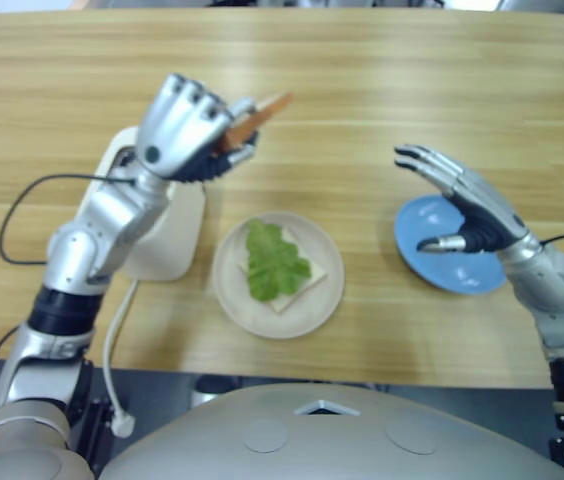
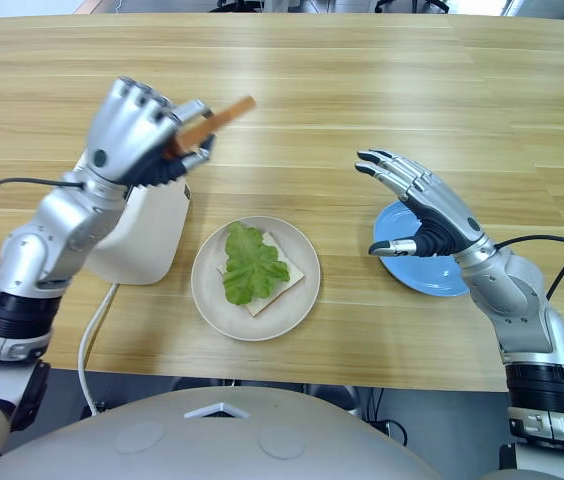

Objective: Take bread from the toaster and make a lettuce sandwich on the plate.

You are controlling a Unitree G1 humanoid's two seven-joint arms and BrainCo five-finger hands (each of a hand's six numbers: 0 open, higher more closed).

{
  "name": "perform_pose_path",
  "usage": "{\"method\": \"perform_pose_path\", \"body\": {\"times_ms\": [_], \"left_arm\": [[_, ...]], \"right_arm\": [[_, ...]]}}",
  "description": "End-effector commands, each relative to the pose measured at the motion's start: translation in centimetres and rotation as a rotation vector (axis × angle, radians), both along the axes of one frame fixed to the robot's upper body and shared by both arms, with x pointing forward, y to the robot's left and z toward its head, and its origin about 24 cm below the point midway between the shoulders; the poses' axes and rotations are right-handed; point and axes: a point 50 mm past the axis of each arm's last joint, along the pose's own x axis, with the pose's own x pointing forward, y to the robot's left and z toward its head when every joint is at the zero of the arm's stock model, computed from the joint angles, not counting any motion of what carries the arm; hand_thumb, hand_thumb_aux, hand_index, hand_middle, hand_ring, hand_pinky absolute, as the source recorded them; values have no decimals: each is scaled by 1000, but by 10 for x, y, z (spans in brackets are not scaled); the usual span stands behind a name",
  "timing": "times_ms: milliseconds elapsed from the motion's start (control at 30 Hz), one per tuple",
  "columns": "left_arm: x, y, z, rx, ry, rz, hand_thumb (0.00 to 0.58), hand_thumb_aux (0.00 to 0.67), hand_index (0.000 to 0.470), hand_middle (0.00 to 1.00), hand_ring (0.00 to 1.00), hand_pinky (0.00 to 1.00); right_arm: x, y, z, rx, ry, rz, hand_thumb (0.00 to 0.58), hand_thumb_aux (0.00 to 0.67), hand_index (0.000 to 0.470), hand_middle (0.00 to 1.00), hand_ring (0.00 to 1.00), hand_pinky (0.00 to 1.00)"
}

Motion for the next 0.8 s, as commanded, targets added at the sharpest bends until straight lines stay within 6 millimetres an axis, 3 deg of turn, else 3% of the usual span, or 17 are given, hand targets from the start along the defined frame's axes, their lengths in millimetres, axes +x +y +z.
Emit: {"method": "perform_pose_path", "body": {"times_ms": [33,367,800], "left_arm": [[-4,-14,-26,83,16,-52,580,670,460,1000,1000,1000],[-10,-11,-69,195,4,-82,580,670,460,1000,1000,1000],[-28,-21,-99,192,91,-128,580,670,460,1000,1000,1000]], "right_arm": [[2,-17,3,26,-14,-75,0,0,0,0,0,0],[5,-14,-3,33,0,-62,0,0,0,0,0,0],[5,-13,-3,22,12,-47,0,0,0,0,0,0]]}}
